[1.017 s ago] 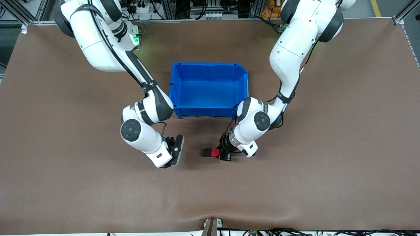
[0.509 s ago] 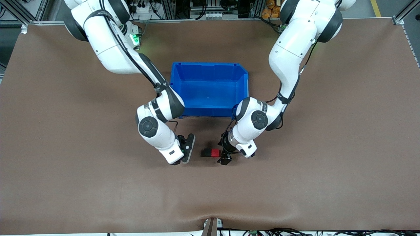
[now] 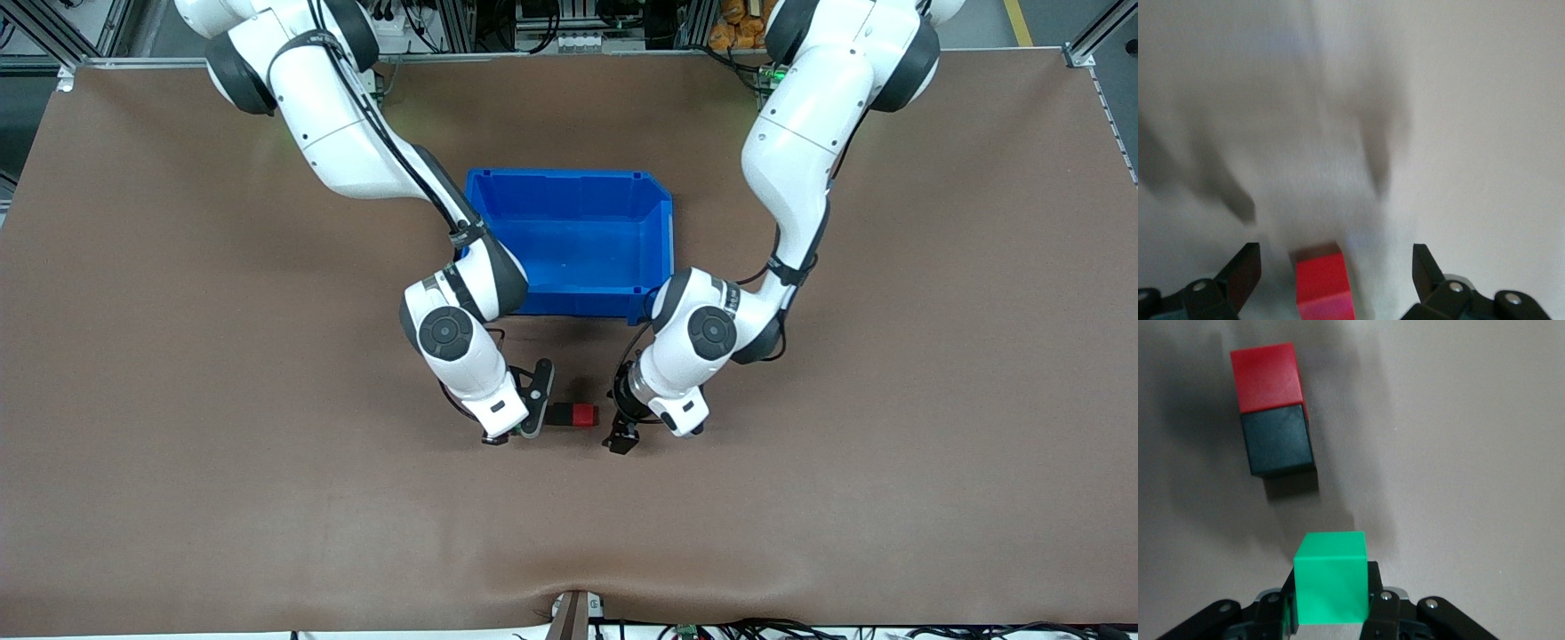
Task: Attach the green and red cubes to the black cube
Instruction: 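Place the red cube against the black cube while the right gripper brings green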
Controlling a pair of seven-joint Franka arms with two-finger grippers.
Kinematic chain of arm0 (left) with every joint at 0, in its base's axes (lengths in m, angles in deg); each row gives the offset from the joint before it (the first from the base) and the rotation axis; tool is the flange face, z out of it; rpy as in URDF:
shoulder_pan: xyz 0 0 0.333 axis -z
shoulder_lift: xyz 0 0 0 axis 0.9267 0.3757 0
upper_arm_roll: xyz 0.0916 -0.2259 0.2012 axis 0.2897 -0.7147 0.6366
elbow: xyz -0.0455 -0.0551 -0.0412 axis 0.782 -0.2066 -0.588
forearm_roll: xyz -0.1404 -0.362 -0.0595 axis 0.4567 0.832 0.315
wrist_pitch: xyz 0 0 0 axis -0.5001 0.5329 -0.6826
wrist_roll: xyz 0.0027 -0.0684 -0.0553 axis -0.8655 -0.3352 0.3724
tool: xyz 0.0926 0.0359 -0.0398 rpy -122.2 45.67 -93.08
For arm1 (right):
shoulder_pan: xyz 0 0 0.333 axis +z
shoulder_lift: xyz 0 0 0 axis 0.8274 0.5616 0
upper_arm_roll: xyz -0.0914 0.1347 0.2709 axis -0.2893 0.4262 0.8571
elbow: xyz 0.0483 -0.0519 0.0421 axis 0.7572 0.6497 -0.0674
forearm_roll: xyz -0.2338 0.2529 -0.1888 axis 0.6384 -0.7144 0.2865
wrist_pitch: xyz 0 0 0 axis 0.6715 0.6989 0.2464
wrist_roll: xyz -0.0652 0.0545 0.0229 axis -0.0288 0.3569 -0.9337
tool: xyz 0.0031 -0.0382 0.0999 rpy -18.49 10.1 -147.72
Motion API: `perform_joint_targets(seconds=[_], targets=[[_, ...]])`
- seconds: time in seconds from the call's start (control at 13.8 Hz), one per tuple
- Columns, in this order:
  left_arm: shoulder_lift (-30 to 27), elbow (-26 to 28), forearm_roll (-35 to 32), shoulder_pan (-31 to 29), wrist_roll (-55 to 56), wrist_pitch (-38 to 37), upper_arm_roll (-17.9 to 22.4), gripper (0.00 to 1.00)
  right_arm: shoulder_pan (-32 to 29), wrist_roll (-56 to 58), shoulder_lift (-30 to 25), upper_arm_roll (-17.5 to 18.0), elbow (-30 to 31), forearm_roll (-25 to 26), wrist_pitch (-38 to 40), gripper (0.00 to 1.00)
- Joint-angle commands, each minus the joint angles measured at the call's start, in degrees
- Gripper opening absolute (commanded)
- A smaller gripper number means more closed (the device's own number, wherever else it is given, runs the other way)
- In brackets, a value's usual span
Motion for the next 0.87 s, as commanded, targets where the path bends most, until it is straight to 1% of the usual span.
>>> perform_joint_targets(seconds=[0.0, 0.07, 0.22, 0.44, 0.8], targets=[[-2.9, 0.6, -4.0, -1.3, -0.8, -5.5, 0.1, 1.0, 0.8, -2.1, 2.8, -1.0, -4.0, 0.8, 0.5, 0.05], [-3.9, 0.6, -4.5, -2.2, -1.7, -6.8, 0.0, 1.0, 0.8, -2.1, 3.3, -1.0, -4.7, 0.8, 0.5, 0.05], [-4.8, 0.6, -4.9, -2.8, -7.8, -9.0, 0.1, 1.0, 1.0, -2.2, 4.3, -1.0, -5.8, 0.7, 0.4, 0.05], [-6.6, 0.7, -5.1, -4.6, -12.5, -11.8, 0.1, 1.0, 1.7, -4.2, 4.6, -1.0, -6.2, 0.7, 0.4, 0.05], [-9.2, 0.8, -5.0, -7.0, -27.6, -15.9, 0.0, 1.0, 2.2, -4.3, 4.3, -1.0, -5.5, 1.0, 1.3, 0.06]])
